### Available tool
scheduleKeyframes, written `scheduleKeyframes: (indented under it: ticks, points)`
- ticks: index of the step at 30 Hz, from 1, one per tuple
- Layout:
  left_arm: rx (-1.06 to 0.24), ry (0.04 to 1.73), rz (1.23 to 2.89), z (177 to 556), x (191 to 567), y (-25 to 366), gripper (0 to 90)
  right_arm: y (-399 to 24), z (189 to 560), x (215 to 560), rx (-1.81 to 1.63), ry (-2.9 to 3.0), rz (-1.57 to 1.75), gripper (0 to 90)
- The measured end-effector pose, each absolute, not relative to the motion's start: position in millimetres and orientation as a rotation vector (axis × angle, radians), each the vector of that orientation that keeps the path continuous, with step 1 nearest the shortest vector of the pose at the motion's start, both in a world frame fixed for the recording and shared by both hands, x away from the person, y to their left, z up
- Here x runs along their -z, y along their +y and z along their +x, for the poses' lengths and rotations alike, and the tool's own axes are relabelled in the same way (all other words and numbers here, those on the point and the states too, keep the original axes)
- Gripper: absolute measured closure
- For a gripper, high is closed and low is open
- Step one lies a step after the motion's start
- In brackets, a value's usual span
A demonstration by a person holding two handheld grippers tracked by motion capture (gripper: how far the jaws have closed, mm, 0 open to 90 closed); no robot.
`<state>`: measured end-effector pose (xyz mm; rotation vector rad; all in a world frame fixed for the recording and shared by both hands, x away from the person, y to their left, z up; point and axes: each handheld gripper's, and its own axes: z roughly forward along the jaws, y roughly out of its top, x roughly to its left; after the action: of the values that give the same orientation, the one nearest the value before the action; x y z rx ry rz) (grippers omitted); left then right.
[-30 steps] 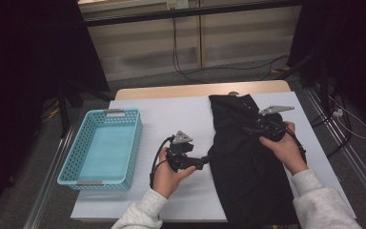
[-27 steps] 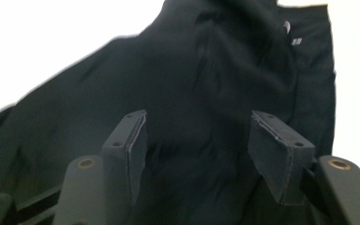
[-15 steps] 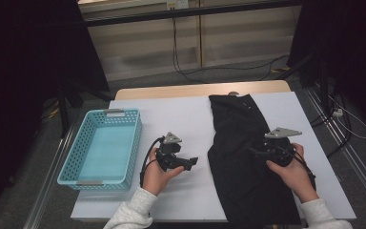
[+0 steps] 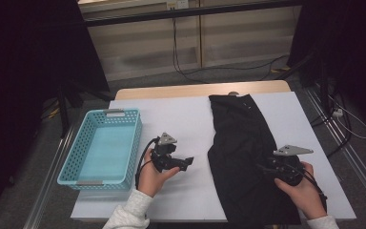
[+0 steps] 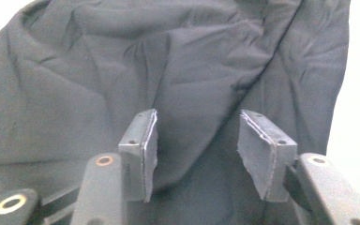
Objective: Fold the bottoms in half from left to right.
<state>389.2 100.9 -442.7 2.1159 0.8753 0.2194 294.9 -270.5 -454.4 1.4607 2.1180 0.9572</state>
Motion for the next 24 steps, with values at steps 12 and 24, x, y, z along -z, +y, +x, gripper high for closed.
scheduleKeyframes:
  ticks: [12, 24]
  points:
    - [-0.24, 0.853, 2.128, 386, 441, 102, 15.8, -256, 280, 450, -0.975, 2.128, 1.44, 43.4]
    - [-0.229, 0.879, 2.105, 388, 439, 107, 15.8, -264, 277, 454, -0.965, 2.117, 1.439, 87.9]
